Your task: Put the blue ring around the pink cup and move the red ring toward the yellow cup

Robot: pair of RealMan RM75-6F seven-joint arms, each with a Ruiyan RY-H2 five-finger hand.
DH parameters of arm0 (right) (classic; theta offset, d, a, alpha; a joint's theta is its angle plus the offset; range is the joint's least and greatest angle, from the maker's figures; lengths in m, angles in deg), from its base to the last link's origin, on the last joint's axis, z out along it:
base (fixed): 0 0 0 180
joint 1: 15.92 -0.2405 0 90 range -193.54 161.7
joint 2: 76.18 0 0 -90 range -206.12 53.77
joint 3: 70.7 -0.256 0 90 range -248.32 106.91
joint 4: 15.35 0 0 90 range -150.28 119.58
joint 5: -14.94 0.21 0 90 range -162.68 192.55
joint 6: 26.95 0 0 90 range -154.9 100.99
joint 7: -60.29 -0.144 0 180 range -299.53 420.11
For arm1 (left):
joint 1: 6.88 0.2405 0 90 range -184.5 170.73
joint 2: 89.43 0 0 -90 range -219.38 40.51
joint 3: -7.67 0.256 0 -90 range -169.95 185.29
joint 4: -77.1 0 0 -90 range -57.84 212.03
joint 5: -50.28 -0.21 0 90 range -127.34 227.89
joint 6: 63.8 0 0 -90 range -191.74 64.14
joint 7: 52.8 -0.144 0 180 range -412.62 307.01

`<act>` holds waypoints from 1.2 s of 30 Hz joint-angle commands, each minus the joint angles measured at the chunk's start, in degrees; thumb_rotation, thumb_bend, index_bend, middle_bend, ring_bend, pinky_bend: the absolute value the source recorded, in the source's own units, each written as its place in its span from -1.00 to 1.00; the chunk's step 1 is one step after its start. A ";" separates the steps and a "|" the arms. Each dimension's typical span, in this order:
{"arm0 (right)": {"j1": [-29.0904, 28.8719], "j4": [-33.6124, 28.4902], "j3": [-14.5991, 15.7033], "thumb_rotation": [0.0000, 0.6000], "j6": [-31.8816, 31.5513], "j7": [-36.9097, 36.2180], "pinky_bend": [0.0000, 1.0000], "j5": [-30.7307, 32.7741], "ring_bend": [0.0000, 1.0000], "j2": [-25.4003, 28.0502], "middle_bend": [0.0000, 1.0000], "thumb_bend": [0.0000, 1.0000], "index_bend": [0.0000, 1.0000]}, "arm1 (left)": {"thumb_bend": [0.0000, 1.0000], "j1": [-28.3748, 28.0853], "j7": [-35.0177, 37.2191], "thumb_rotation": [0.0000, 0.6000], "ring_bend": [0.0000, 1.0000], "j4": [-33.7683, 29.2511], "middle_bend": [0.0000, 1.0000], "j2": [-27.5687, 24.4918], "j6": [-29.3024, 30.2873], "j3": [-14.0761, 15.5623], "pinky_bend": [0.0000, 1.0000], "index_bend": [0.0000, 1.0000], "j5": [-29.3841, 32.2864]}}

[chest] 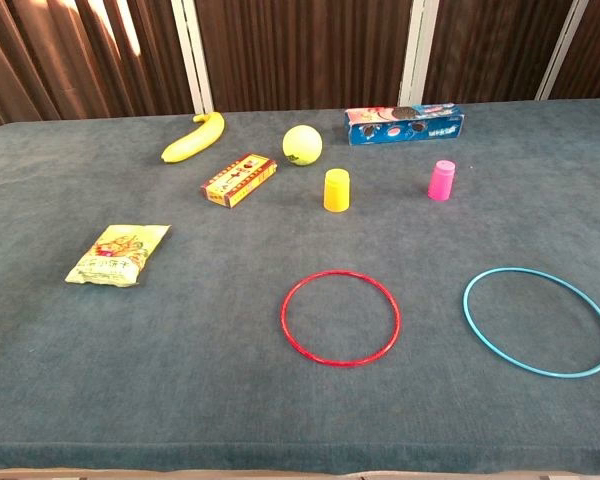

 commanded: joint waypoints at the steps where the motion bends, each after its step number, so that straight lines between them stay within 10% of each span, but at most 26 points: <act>1: -0.86 1.20 -0.15 1.00 1.78 0.48 -1.00 -0.48 -1.00 -1.63 -1.00 -0.76 -0.98 | -0.06 0.28 0.29 1.00 -1.00 0.08 -1.00 -0.31 0.20 0.27 -0.83 -0.82 0.08; 20: -12.45 13.80 -0.83 1.00 21.61 -0.20 -1.00 -0.72 -1.00 -15.70 -0.98 -0.26 0.07 | -0.06 1.98 7.69 1.00 -1.00 1.87 -1.00 -2.67 3.55 0.84 -0.83 -0.81 -0.11; 36: -12.65 18.78 0.34 1.00 19.25 -4.52 -1.00 -0.52 -1.00 -17.22 -0.92 -0.04 0.22 | -0.06 1.67 6.77 1.00 -1.00 1.66 -1.00 -2.39 2.90 0.90 -0.82 -0.81 -0.44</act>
